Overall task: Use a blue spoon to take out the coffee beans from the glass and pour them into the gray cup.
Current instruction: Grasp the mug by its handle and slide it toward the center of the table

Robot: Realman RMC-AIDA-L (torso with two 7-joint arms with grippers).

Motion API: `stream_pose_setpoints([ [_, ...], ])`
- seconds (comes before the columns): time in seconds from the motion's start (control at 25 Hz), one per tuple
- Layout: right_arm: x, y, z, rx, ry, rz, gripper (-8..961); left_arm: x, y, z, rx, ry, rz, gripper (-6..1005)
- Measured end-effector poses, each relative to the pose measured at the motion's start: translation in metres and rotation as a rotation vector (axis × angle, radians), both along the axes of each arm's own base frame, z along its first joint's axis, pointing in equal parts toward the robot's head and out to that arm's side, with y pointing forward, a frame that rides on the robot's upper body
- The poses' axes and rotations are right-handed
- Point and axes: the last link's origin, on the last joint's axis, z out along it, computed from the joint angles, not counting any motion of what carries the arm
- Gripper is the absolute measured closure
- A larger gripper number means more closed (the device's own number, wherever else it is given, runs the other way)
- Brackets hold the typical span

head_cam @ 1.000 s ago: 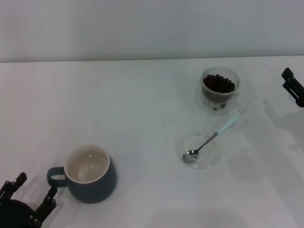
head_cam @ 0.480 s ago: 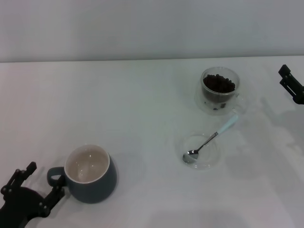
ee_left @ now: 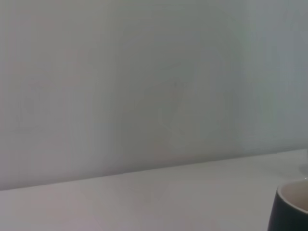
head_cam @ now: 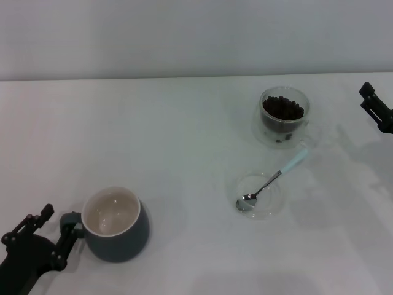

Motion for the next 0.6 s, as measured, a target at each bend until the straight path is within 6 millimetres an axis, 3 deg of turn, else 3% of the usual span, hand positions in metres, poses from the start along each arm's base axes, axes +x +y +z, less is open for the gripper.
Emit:
stream_pose_setpoints([
  [0.12, 0.0, 0.001, 0.0, -0.002, -0.001, -0.001, 108, 0.0, 0.002, -0.001, -0.003, 0.002, 0.001, 495],
  [0.32, -0.001, 0.002, 0.0, -0.001, -0.001, -0.001, 108, 0.005, 0.007, -0.002, 0.012, -0.014, 0.003, 734],
  [0.52, -0.001, 0.005, 0.001, 0.003, -0.002, -0.007, 108, 0.017, 0.021, -0.007, 0.023, -0.051, 0.001, 869],
  [0.6, -0.001, 0.006, 0.001, 0.002, -0.002, -0.01, 108, 0.021, 0.028, -0.009, 0.015, -0.052, -0.008, 869],
])
